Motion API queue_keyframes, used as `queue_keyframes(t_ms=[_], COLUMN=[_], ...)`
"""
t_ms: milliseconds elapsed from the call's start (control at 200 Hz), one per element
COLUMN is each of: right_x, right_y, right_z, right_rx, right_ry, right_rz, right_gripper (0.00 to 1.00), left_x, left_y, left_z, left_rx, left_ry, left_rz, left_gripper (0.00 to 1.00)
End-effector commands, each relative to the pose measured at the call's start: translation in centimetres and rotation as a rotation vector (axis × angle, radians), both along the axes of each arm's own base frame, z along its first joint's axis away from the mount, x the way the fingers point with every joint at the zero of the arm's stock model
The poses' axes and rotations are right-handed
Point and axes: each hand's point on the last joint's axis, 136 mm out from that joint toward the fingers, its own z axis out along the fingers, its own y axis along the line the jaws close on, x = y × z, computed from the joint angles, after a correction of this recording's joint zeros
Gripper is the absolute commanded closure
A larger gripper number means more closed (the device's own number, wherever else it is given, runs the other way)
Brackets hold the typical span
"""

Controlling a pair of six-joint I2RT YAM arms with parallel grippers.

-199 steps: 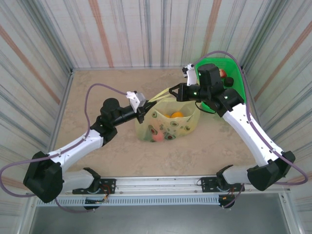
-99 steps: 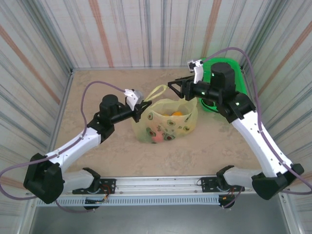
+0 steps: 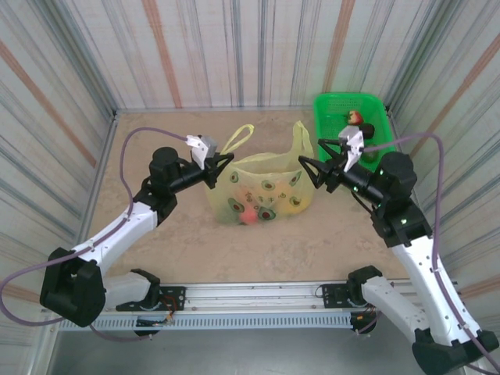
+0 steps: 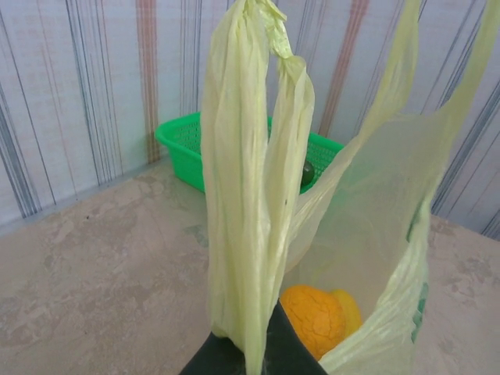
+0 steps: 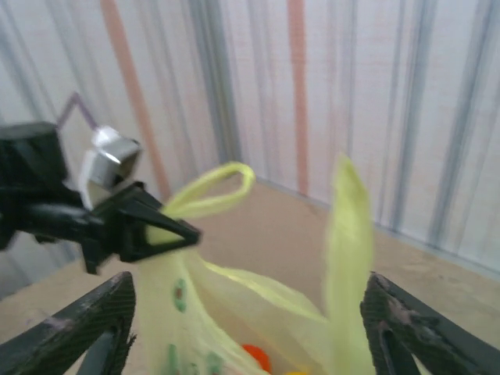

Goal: Place the fake fruits into the plastic bag and tie a complex knot

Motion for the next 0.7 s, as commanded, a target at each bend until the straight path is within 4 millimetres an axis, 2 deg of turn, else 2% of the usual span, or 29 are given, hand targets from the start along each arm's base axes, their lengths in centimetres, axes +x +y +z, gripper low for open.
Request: queue_keyframes(t_ms=[0, 115, 311, 466, 696], right_x=[1.4, 2.4, 4.5, 5.5, 8.7], right_y=[-2.1, -2.3, -1.8, 0.6, 4.1], right_z=[0.8, -1.0, -3.4, -4.8, -6.7], right_rx=[0.003, 0.021, 0.042, 0.040, -0.027], right_ry=[-0.174, -0.169, -0.152, -0.048, -0.002], right_rz=[-0.136, -0.116, 0.039, 0.277, 0.360], right_gripper=[0.19, 0.19, 0.18, 0.09, 0.08], left_x=[-0.6, -0.5, 0.4, 0.2, -0.1], left_y=[-0.1, 0.0, 1.0, 0.5, -0.2], left_z=[1.8, 1.6, 1.8, 2.2, 2.1], left_rx=[-0.041, -0.040, -0.055, -0.076, -0.091], left_ry=[-0.038, -0.036, -0.033, -0.029, -0.011], left_rz=[-0.025, -0.021, -0.001, -0.057, -0.102], left_gripper=[1.00, 1.00, 1.00, 1.00, 1.00])
